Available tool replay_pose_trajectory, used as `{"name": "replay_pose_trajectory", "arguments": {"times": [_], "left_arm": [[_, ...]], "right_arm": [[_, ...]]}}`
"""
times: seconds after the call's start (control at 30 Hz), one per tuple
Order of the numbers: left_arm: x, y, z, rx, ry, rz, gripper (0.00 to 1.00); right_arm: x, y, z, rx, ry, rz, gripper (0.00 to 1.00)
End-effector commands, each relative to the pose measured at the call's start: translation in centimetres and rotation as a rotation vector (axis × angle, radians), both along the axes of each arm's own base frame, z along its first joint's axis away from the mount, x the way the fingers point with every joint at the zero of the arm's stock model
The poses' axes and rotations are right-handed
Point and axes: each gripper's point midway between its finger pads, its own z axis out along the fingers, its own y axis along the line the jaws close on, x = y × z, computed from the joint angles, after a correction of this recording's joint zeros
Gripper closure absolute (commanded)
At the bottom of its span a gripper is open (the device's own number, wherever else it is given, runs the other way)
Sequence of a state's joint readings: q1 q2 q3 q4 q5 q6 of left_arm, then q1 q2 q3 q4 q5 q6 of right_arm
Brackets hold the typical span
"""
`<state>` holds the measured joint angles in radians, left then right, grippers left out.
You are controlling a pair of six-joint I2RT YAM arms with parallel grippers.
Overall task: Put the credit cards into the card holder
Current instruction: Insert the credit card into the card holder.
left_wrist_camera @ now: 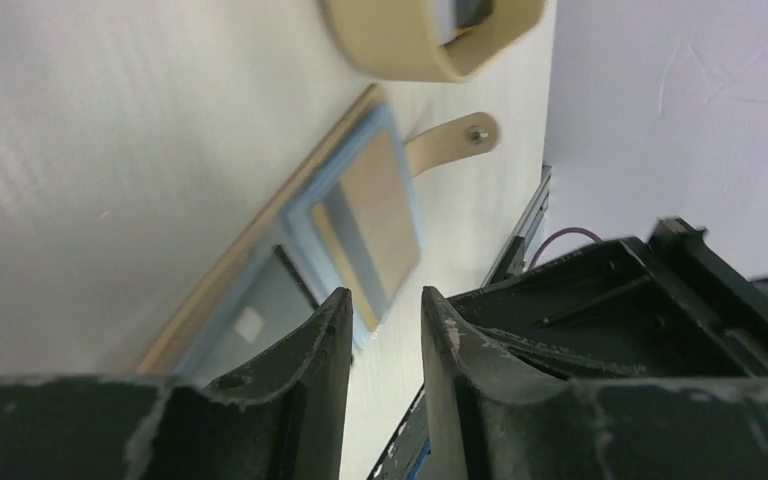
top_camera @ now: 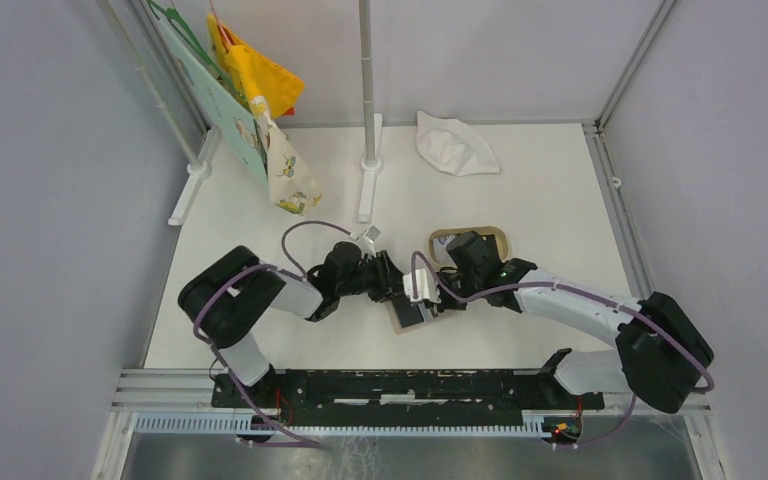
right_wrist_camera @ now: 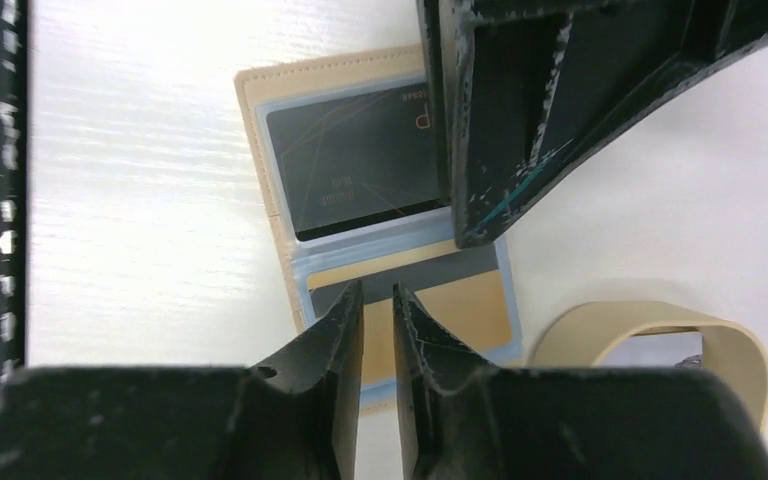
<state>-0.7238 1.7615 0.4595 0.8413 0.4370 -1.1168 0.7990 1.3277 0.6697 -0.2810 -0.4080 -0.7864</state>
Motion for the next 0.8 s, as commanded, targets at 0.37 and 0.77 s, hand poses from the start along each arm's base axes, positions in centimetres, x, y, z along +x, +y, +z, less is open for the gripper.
{"name": "replay_pose_trajectory", "arguments": {"times": [0.37,0.77], "left_arm": [[1.6,5.4,10.8,0.152,-0.618,0.077,0.58],[0.6,8.4,10.2,0.205,-0.609,0.149,0.11]], "right_arm": [[1.3,-1.9,5.0,0.364,0.323,-0.169,0.58],[3.4,-3.3,0.6,0.282,0.470,-0.446,0.52]]}}
